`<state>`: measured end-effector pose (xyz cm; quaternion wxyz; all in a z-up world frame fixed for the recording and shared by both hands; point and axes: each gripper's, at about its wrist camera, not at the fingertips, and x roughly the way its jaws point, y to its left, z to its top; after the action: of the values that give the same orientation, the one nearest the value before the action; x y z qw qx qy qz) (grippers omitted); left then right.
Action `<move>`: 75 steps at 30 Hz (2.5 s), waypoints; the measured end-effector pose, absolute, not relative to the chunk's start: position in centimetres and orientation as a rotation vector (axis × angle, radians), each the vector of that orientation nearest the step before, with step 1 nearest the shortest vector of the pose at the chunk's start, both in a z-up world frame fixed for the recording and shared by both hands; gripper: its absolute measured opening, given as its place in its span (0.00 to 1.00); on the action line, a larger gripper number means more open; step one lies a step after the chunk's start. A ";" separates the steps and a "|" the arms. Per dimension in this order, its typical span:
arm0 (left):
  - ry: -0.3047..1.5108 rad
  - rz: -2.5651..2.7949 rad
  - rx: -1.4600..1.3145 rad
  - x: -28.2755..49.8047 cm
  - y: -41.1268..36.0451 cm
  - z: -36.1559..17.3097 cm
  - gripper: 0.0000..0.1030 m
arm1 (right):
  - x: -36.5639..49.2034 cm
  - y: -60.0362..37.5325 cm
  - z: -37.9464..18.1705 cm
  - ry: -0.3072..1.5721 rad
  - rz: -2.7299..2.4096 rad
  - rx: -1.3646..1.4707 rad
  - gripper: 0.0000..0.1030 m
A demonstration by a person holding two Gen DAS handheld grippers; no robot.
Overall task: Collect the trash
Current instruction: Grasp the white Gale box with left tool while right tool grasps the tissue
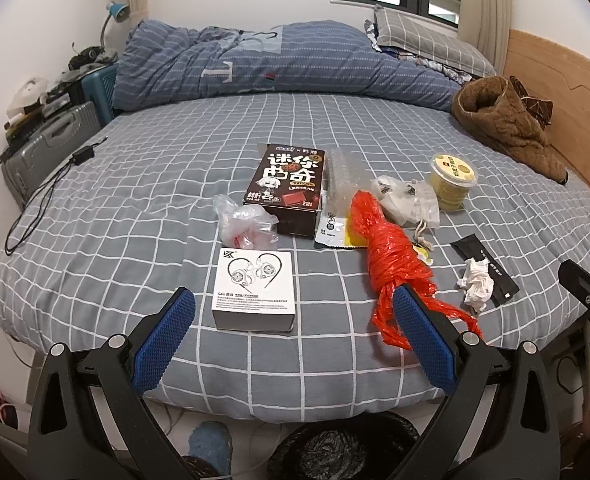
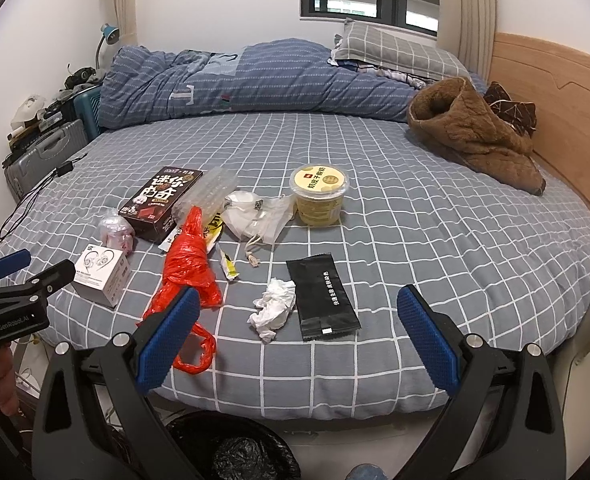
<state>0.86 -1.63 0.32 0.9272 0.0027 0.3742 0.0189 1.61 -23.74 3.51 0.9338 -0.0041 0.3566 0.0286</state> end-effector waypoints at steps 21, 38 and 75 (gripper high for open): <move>0.764 0.038 0.013 0.9 -1.8 0.2 0.94 | 1.6 -23.7 3.5 0.729 0.058 -0.009 0.92; 0.851 0.099 -0.015 4.0 1.5 -3.8 0.94 | 5.4 -22.9 -1.0 0.814 0.100 -0.049 0.88; 0.935 0.144 -0.021 8.7 2.1 -9.9 0.68 | 9.2 -21.4 -8.1 0.941 0.157 -0.034 0.18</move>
<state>8.67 2.10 -9.92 0.8902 -0.0099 0.4502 0.0695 9.23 -21.41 -8.05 0.8883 -0.0165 0.4526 0.0757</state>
